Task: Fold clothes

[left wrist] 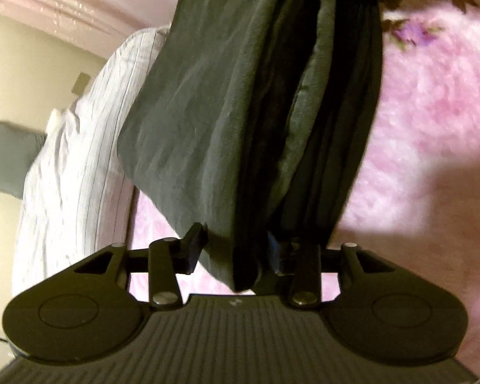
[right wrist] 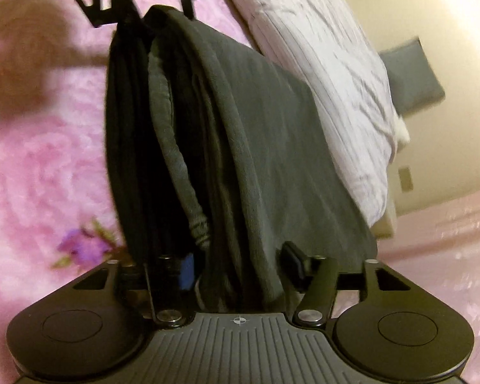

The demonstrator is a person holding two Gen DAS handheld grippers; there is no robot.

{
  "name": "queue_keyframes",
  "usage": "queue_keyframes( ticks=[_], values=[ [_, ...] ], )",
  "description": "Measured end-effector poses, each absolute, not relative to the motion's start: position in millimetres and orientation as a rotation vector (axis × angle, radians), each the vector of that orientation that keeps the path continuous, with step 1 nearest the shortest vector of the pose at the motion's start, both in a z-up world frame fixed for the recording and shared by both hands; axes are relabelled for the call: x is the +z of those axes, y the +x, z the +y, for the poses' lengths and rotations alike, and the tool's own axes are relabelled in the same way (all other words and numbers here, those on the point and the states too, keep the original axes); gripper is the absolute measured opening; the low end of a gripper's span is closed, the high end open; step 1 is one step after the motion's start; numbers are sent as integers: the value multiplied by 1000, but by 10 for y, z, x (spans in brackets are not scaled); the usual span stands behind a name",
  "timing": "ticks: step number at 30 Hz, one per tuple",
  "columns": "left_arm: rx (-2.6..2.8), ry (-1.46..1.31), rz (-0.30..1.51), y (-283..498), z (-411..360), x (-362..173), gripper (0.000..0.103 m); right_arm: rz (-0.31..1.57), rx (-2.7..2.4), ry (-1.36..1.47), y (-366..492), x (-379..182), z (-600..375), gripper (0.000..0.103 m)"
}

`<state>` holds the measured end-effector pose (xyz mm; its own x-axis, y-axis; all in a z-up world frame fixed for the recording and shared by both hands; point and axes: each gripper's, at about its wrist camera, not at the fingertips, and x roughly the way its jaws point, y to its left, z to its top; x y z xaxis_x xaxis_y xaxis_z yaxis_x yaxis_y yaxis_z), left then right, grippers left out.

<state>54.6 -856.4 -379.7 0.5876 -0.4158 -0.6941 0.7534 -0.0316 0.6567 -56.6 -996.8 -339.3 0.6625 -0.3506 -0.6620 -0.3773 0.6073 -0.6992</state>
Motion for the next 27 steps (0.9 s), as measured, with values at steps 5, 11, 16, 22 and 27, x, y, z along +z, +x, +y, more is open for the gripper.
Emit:
queue_keyframes(
  ticks=[5,11,16,22,27],
  values=[
    [-906,908,614,516,-8207,-3266,72,1004,-122,-560,-807,-2933,-10011,101],
    [-807,461,775,192,-7714,-2658,102,1054,-318,81,-1257,-2257,-9827,101],
    [-782,289,866,116,-7357,-2198,102,1022,-459,378,-1471,-1732,-9336,101],
    [-780,281,846,-154,-6817,-1540,102,949,-532,412,-1566,-1149,-8612,102],
    [-763,285,804,-205,-6589,-1212,102,916,-570,422,-1621,-915,-8358,102]
  ],
)
